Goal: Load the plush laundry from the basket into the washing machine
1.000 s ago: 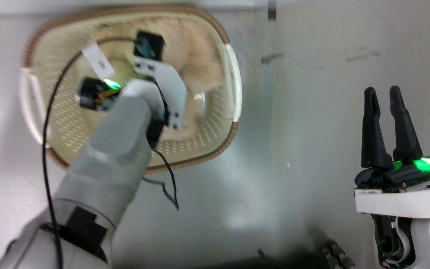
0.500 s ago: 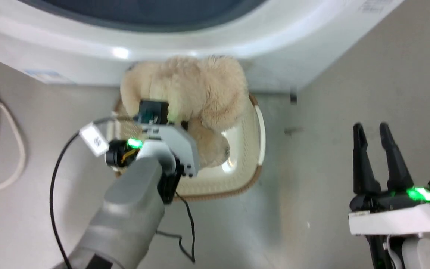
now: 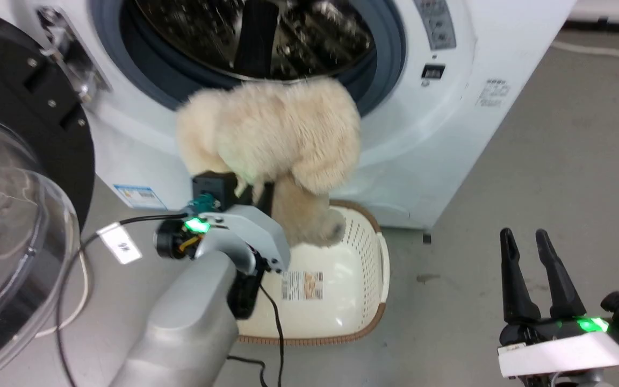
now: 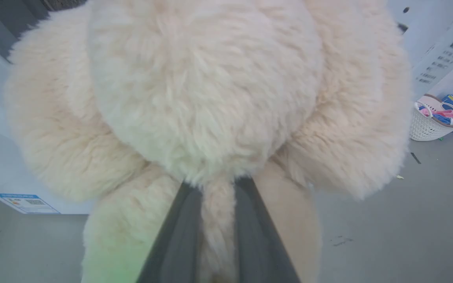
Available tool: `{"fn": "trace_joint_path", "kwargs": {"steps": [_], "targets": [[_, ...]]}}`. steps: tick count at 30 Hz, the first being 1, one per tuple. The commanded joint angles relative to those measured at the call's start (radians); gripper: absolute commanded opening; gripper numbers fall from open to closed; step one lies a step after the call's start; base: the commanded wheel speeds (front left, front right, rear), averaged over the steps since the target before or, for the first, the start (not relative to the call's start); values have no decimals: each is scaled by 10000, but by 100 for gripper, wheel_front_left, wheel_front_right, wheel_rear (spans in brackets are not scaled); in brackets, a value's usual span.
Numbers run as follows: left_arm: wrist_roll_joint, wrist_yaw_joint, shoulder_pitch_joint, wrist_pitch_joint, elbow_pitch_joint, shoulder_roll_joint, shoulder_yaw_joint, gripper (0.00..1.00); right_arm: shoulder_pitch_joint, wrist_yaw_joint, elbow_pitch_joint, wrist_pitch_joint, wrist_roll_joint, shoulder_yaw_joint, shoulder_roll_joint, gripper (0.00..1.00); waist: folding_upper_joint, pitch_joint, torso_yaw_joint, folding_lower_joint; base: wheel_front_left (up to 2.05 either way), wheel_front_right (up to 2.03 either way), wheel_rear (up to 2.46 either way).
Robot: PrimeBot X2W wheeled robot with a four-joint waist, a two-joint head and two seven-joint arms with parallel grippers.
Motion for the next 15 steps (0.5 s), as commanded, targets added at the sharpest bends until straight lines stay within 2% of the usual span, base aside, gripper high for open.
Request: {"fn": "trace_joint_path", "kwargs": {"steps": [1,8,15], "targets": [[333,160,225,-124,-737,235,293,0,185,8,25,-42,104,-25,-6,100,0,-370,-11,4,0,0,0],[1230,389,688,-127,-2502,556,1105,0,381,8,-37,-42,137,-121,-6,100,0,-444,-147,4,0,0,0],[1964,525,12,-128,-2812,700,1638,0,252,8,-178,-42,78,-141,-6,100,0,-39,-329,4,0,0,0]]}}
